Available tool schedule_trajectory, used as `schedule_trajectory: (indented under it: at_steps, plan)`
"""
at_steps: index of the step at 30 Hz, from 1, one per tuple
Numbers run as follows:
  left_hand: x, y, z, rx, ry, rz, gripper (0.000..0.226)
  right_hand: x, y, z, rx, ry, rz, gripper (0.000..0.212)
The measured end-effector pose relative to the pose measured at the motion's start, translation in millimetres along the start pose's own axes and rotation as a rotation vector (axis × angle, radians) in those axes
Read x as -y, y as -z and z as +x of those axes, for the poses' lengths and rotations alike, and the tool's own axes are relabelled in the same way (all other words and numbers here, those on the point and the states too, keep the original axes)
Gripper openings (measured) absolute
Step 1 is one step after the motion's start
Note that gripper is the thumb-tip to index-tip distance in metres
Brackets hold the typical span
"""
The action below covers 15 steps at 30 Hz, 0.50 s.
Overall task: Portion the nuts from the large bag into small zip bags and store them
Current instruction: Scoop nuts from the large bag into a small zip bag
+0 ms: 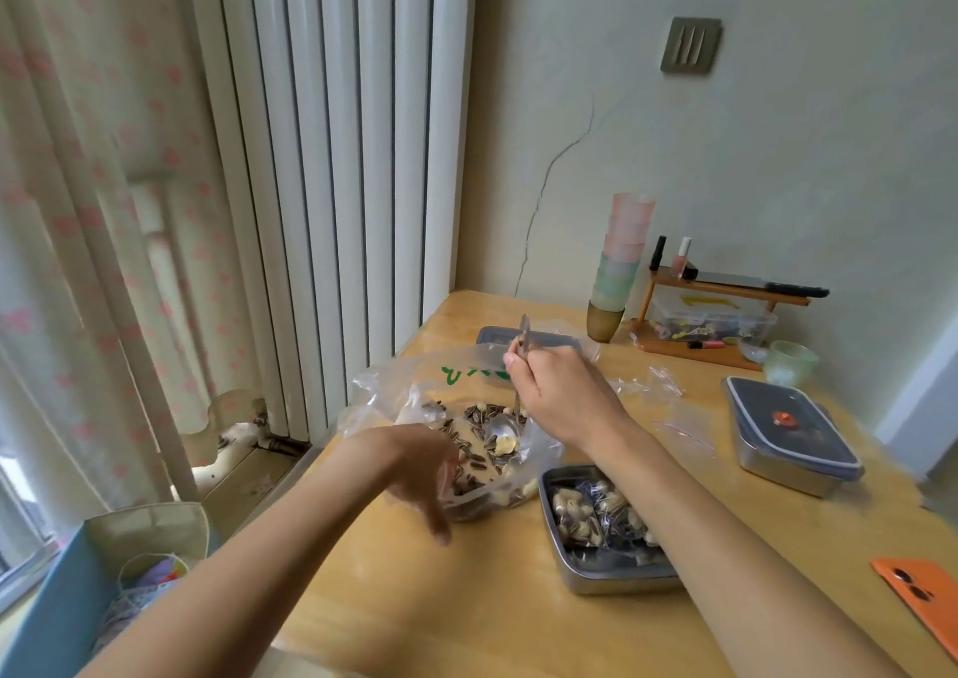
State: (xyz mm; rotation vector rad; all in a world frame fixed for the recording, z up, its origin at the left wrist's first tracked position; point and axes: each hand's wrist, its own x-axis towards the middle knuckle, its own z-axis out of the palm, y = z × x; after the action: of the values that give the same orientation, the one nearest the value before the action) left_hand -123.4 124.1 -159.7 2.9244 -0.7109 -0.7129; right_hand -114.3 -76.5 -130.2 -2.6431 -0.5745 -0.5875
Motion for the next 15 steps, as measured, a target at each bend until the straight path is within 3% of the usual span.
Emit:
schedule_trajectory:
  at_steps: [4,9,15]
  plan:
    - [3.7,2.6,6.6,-0.265,0.024,0.133,0.021,8.0,7.3,-1.0,0.049,0.013,-0.045,0.043]
    - [-9.1,31.0,1.2,-0.627,-0.006,0.167,0.018,9.4,16.7,6.2,0.109,-0.077,-0.021,0.046]
    - [-17.8,52.6,-1.7,-0.626,-0.042,0.196,0.019,3.8,18.3,12.1,0.115,-0.212,0.095,0.045]
